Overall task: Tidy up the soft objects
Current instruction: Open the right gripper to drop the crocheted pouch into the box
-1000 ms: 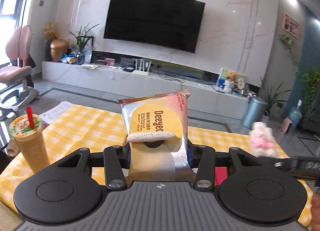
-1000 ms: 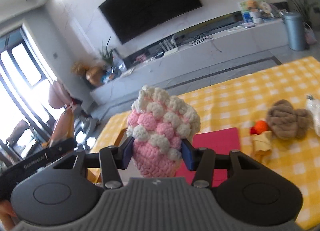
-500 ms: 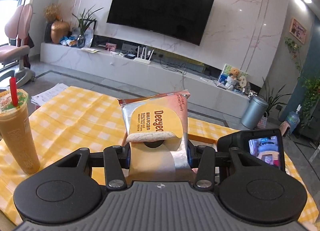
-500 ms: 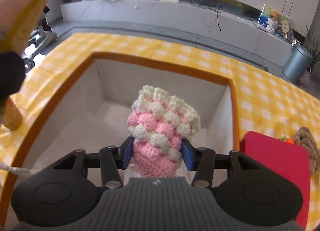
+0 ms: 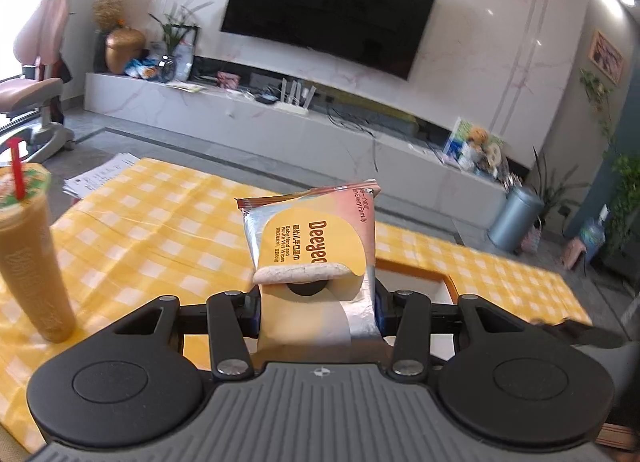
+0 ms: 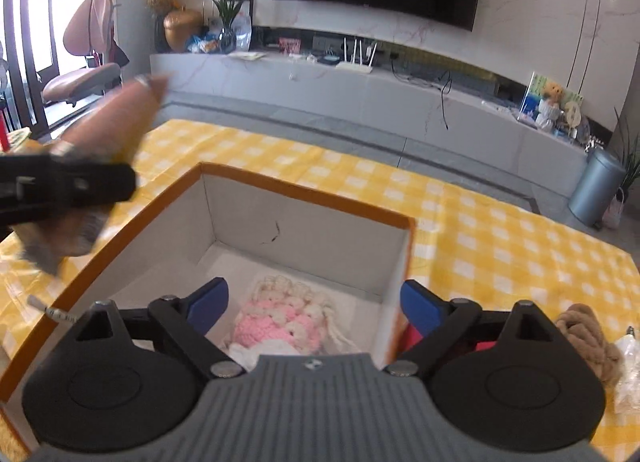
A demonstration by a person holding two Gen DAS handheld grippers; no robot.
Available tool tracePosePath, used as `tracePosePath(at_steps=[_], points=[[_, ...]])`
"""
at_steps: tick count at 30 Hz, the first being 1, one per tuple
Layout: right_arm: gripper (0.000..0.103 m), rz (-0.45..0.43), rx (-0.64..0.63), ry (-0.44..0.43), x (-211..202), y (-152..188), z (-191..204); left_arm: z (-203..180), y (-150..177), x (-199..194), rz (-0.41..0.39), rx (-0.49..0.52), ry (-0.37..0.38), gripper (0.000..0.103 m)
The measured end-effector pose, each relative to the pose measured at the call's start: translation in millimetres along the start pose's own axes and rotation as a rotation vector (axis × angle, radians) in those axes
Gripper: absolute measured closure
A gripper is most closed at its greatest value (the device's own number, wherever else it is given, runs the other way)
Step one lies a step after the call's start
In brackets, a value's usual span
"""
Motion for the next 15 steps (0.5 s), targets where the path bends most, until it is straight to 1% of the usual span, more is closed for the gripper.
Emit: tracePosePath(at_steps=[4,7,10,13,15], points=[[0.011,-0.065,-0.001,0.012,-26.5,19.2,-15.3,-15.1,6.8,18.6,0.059,0.055,-0.022,0.05],[0.011,-0.091,0.033,0.004,-34.0,32.5,-26.6,-23.4,12.7,34.7,0.1,0.107,-0.032,0.05],[0.011,-0.096,0.032,0.02,-32.4,36.1,-30.1,-27.4,25.0,49.4,0.153,0.125,-0.1,0.05],[0.011,-0.111,0.04,0.03,-32.0,34.5,-34.6,-29.8,31.2,54.1,0.151,0.151,-0.161,0.049],[0.011,-0.115,0.052,0.02,-32.6,34.2,-36.6,-28.6,30.4,54.4,0.157,0.145,-0.189,0.047]])
Point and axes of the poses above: each gripper's, at about its wrist camera, not at the fingertips, and x roughly the way its jaws point, z to its left, y to its underside, the point moved 5 cm from there along x, roughly the way its jaws point, and after that the axes turned 5 degrees about z, right-handed, at the moved point
